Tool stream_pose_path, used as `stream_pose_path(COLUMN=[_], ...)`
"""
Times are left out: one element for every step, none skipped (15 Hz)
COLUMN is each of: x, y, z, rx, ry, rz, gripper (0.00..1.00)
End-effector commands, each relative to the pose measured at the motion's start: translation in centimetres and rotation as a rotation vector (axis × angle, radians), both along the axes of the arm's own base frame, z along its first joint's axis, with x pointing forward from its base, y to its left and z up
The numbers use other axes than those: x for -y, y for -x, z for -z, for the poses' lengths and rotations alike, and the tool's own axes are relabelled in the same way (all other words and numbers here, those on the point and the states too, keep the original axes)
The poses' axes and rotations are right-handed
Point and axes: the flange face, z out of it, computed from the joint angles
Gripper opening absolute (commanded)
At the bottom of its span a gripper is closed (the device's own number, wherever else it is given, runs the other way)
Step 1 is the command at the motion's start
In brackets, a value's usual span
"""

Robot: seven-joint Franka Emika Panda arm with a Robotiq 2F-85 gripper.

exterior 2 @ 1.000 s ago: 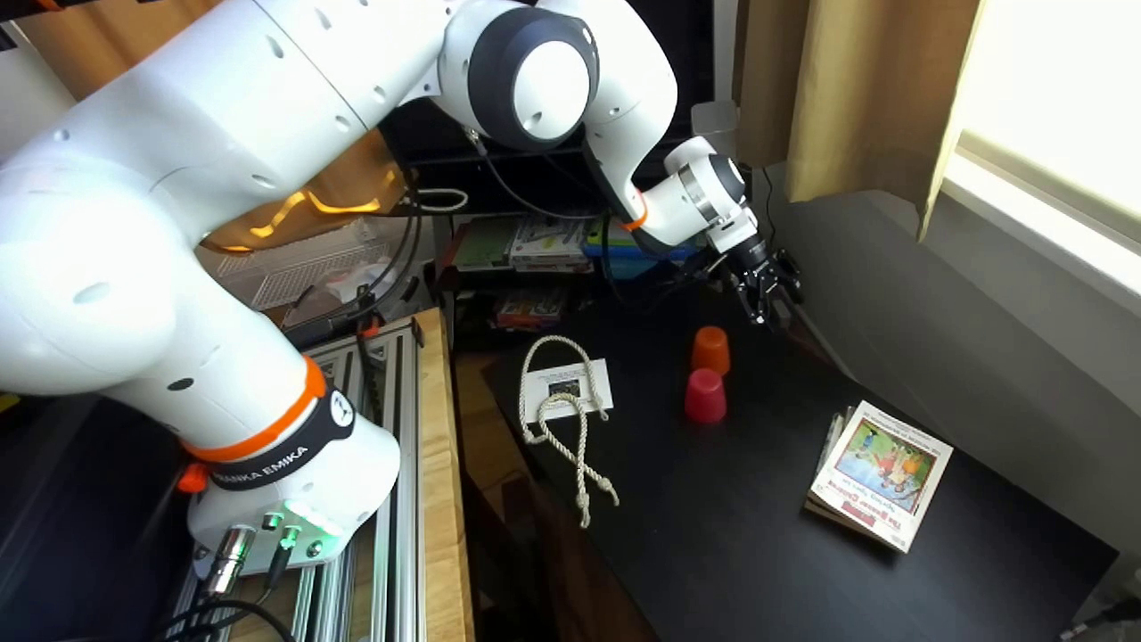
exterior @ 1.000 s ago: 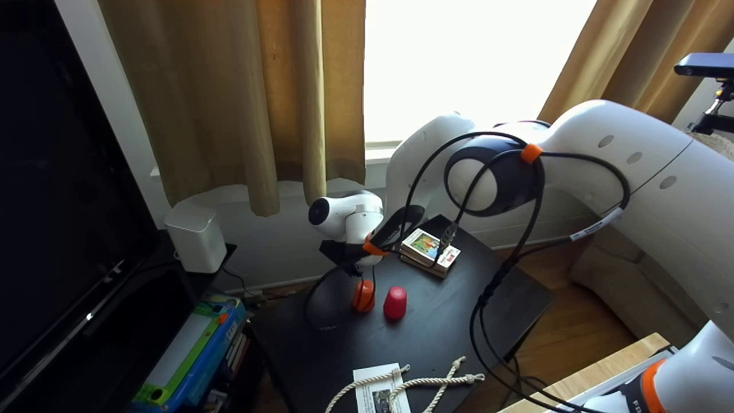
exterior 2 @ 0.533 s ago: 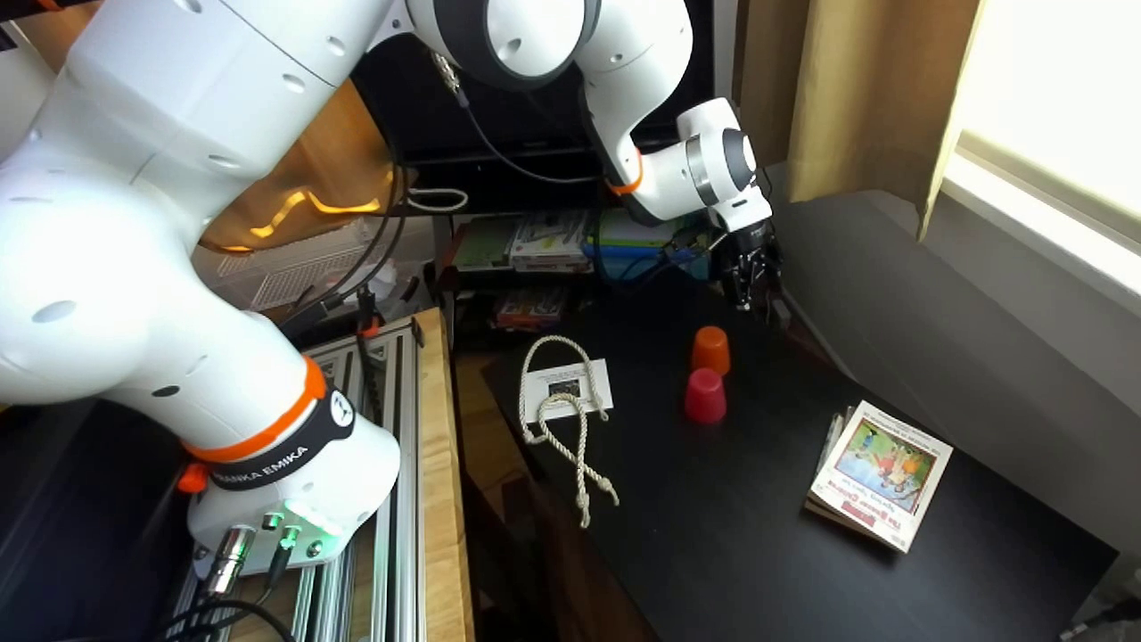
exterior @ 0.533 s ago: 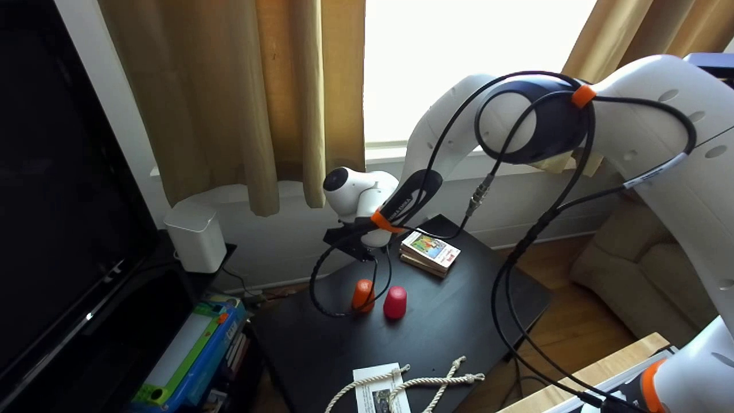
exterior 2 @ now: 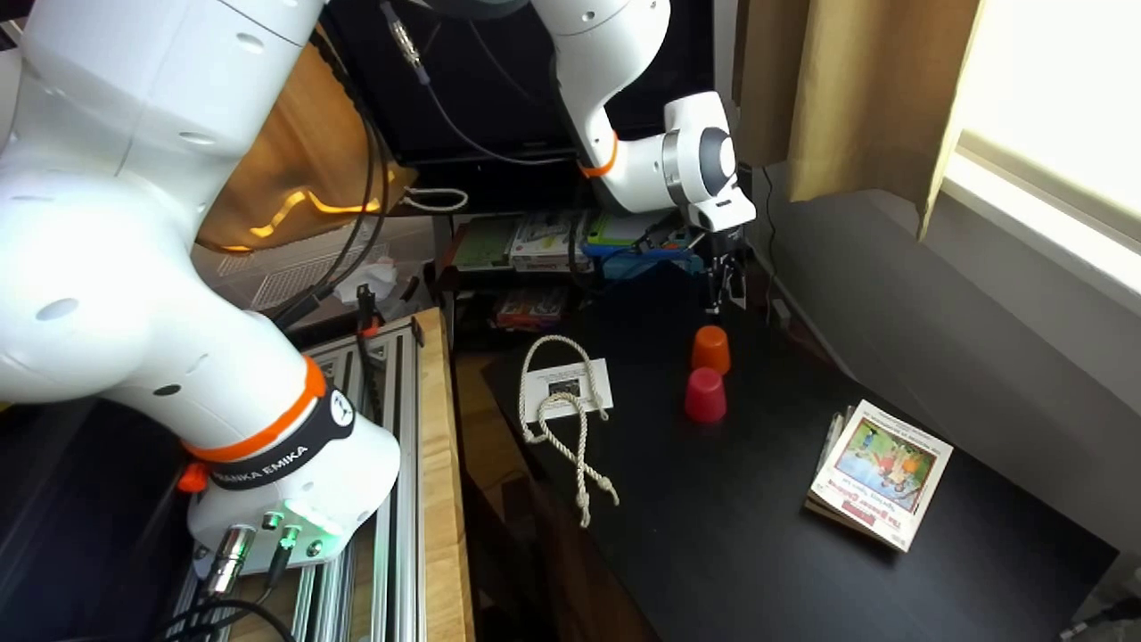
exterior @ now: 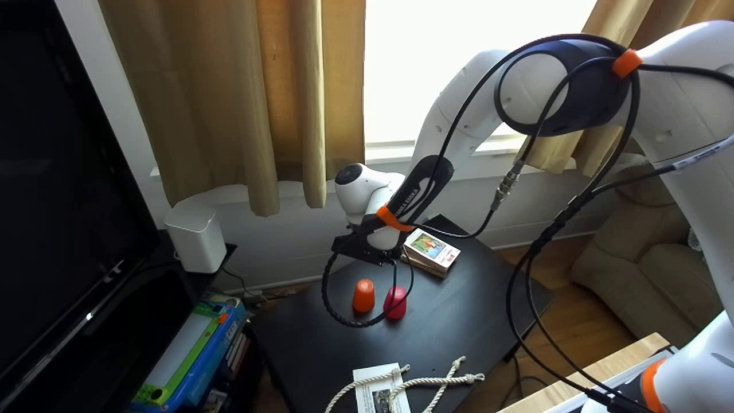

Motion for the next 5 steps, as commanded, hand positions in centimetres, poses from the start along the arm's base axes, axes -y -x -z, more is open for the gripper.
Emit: stream_pose_path(x=[0.2,0.2,-0.3,-0.1,0.1], y=[2.3,2.6,1.3,1.7,2.0], z=[0.6,1.3,0.6,1.0,1.3], rx=[-0.008,0.013,0.011,0.019,0.020], ry=[-0.098,-0.148,-0.095,-0.122,-0.132], rz=[-0.058,-0.085,-0.056,-0.071,-0.078], gripper=[1.00,1.00,1.00,1.00,1.00])
